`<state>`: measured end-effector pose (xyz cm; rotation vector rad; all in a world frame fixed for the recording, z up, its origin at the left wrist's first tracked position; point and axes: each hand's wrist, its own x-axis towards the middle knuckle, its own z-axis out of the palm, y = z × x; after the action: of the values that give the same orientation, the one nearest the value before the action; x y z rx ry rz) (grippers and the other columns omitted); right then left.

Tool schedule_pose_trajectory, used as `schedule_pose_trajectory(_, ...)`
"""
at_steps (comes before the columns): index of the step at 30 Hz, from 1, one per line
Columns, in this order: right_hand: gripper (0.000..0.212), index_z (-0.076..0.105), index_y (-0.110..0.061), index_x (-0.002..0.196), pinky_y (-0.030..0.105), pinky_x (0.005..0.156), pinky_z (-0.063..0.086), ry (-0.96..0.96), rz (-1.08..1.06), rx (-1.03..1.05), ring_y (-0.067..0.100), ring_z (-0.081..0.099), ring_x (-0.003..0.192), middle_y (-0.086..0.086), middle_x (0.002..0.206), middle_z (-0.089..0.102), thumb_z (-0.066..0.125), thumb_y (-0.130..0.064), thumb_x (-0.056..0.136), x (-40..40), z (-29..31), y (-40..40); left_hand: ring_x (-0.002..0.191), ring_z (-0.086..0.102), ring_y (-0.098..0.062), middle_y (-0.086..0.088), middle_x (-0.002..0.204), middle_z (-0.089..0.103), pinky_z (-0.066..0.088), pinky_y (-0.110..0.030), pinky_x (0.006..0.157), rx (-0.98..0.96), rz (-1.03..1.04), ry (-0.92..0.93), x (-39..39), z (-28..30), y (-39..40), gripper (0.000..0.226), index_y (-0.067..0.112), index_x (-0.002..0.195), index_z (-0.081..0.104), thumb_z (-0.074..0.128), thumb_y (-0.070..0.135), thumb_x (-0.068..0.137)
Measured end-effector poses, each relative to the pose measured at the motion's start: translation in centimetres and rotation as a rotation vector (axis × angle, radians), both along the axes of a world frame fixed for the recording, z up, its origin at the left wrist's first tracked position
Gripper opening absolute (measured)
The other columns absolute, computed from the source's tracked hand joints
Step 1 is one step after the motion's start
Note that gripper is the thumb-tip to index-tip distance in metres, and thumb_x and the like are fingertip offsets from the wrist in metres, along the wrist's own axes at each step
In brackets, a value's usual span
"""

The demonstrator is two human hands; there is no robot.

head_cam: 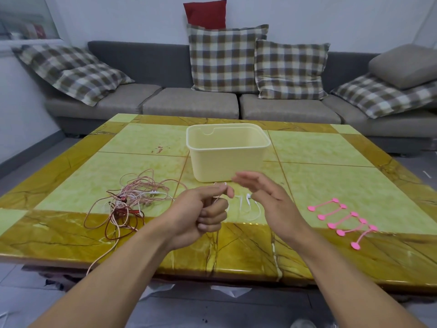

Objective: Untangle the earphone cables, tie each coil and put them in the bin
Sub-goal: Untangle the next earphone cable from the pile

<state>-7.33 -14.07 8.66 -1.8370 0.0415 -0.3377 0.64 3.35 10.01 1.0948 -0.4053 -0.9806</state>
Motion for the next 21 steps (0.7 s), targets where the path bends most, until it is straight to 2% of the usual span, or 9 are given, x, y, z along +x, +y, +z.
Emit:
schedule_pose_trajectory(2, 0.033, 0.066, -0.019, 0.124, 0.008, 0.098, 0.039, 0.041, 0.084, 0.044, 0.004, 0.061, 0.121, -0.007, 0.116, 0.075, 0.043, -0.006, 0.106, 0.1, -0.2, 0.3, 0.046, 0.007, -0.009, 0.006, 0.050, 0.014, 0.009, -0.022, 0.042, -0.041, -0.036, 0.050, 0.0, 0.3, 0.1, 0.027, 0.015, 0.078, 0.055, 0.048, 0.028, 0.100)
schedule_pose_trajectory(4, 0.025, 0.068, -0.013, 0.119, 0.015, 0.099, 0.044, 0.076, 0.137, 0.064, 0.010, 0.067, 0.113, 0.000, 0.110, 0.076, 0.047, -0.017, 0.107, 0.3, -0.6, 0.7, 0.046, 0.007, -0.009, 0.006, 0.050, 0.013, 0.010, -0.022, 0.042, -0.100, -0.052, 0.105, -0.1, 0.6, 0.2, 0.034, 0.017, 0.072, 0.049, 0.048, 0.034, 0.101)
schedule_pose_trajectory(6, 0.021, 0.070, -0.014, 0.106, 0.019, 0.091, 0.047, 0.106, 0.167, 0.081, 0.009, 0.068, 0.094, 0.003, 0.090, 0.073, 0.050, -0.021, 0.106, 0.4, -0.9, 1.0, 0.045, 0.007, -0.009, 0.006, 0.050, 0.013, 0.010, -0.022, 0.043, -0.146, -0.056, 0.154, 0.0, 0.8, 0.2, 0.040, 0.018, 0.069, 0.047, 0.047, 0.040, 0.102)
schedule_pose_trajectory(8, 0.023, 0.068, -0.017, 0.089, 0.024, 0.085, 0.050, 0.120, 0.168, 0.132, 0.014, 0.065, 0.075, 0.005, 0.068, 0.059, 0.052, -0.025, 0.104, 0.6, -1.0, 1.2, 0.045, 0.006, -0.009, 0.006, 0.050, 0.011, 0.009, -0.022, 0.042, -0.157, -0.042, 0.188, 0.1, 1.0, 0.3, 0.040, 0.018, 0.068, 0.050, 0.047, 0.040, 0.102)
schedule_pose_trajectory(11, 0.026, 0.064, -0.011, 0.085, 0.045, 0.088, 0.059, 0.139, 0.104, 0.371, 0.021, 0.056, 0.054, 0.003, 0.054, 0.038, 0.060, -0.036, 0.092, 0.9, -0.8, 1.1, 0.042, 0.007, -0.009, 0.007, 0.048, 0.010, 0.011, -0.020, 0.039, -0.179, -0.049, 0.222, 0.3, 1.1, 0.8, 0.033, 0.016, 0.074, 0.061, 0.050, 0.032, 0.101)
schedule_pose_trajectory(14, 0.030, 0.058, -0.010, 0.080, 0.039, 0.069, 0.059, 0.149, 0.010, 0.584, 0.017, 0.044, 0.048, 0.001, 0.054, 0.029, 0.066, -0.038, 0.086, 1.1, -0.2, 0.8, 0.040, 0.024, -0.008, 0.007, 0.045, 0.024, 0.028, -0.019, 0.039, -0.284, -0.100, 0.296, 0.1, 1.3, 1.2, 0.022, 0.012, 0.086, 0.064, 0.053, 0.023, 0.101)
schedule_pose_trajectory(17, 0.035, 0.056, -0.013, 0.079, 0.027, 0.050, 0.038, 0.206, -0.020, 0.504, 0.014, 0.032, 0.050, -0.002, 0.057, 0.026, 0.066, -0.046, 0.087, 1.2, -0.4, 0.2, 0.060, 0.063, -0.017, 0.001, 0.057, 0.056, 0.059, -0.031, 0.061, -0.352, 0.178, 0.355, 0.0, 1.7, 0.4, 0.018, 0.007, 0.086, 0.068, 0.056, 0.018, 0.093)
schedule_pose_trajectory(19, 0.034, 0.064, -0.013, 0.085, 0.023, 0.046, 0.023, 0.280, 0.011, 0.331, 0.013, 0.023, 0.053, -0.003, 0.059, 0.026, 0.064, -0.046, 0.091, 1.2, -0.9, 0.0, 0.083, 0.075, -0.024, -0.007, 0.082, 0.075, 0.063, -0.039, 0.079, -0.413, 0.331, 0.357, 0.3, 1.8, -0.1, 0.023, 0.001, 0.096, 0.070, 0.052, 0.015, 0.094)
schedule_pose_trajectory(21, 0.024, 0.076, -0.020, 0.092, 0.021, 0.046, 0.024, 0.369, 0.082, 0.146, 0.011, 0.027, 0.052, -0.004, 0.059, 0.032, 0.063, -0.040, 0.097, 1.0, -1.2, 0.1, 0.103, 0.074, -0.026, -0.011, 0.110, 0.076, 0.057, -0.041, 0.092, -0.454, 0.371, 0.340, 1.2, 1.3, -0.1, 0.029, -0.002, 0.114, 0.064, 0.040, 0.012, 0.104)
